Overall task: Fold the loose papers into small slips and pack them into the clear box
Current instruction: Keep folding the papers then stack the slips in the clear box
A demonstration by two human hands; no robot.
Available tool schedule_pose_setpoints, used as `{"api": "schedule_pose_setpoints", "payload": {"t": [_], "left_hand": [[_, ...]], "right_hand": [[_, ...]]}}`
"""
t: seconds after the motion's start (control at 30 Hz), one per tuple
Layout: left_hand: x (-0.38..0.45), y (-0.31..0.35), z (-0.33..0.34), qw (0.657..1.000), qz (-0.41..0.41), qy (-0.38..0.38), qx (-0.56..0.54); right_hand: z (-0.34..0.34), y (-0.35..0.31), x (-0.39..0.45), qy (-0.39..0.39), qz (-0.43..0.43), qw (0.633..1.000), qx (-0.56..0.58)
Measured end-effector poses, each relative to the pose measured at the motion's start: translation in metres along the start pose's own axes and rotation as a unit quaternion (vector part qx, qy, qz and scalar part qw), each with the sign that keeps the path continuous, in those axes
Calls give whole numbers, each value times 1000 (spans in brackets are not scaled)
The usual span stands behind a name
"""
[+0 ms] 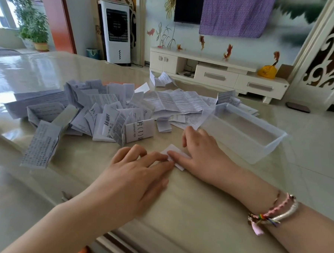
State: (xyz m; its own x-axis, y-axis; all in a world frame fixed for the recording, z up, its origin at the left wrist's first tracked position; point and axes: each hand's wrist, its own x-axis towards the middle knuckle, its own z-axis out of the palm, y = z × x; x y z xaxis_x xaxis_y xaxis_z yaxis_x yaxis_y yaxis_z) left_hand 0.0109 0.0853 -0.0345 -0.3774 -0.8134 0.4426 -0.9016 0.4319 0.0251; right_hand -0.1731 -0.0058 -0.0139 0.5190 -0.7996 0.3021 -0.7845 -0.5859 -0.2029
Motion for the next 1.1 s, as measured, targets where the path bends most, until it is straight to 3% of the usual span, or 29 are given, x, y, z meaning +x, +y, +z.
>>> {"api": "schedule_pose_setpoints", "payload": {"t": [0.27,0.37,0.47,0.53,0.63,0.73,0.93,1.1], "left_hand": [[5,2,1,1000,27,2,-8],[9,4,1,998,3,-10,-66],[17,1,0,990,-42,-29,-131],[23,-6,0,984,-75,-43,-156],[33,-15,-5,973,-108,-49,-200],[43,-16,-10,966,-130,-46,-217],[70,-5,-15,964,-140,-22,-223],[96,-1,-10,953,-173,8,-248]], "right_hand": [[-16,16,-11,-72,60,990,-101],[-12,16,-14,-25,25,997,-63],[-16,14,-20,32,-18,997,64],[-21,11,-22,-10,-36,991,132],[-19,9,-21,-70,-76,993,55],[-17,9,-19,-39,-95,995,-11],[-44,9,-12,-9,-40,999,7],[-85,49,12,158,62,981,93]]}}
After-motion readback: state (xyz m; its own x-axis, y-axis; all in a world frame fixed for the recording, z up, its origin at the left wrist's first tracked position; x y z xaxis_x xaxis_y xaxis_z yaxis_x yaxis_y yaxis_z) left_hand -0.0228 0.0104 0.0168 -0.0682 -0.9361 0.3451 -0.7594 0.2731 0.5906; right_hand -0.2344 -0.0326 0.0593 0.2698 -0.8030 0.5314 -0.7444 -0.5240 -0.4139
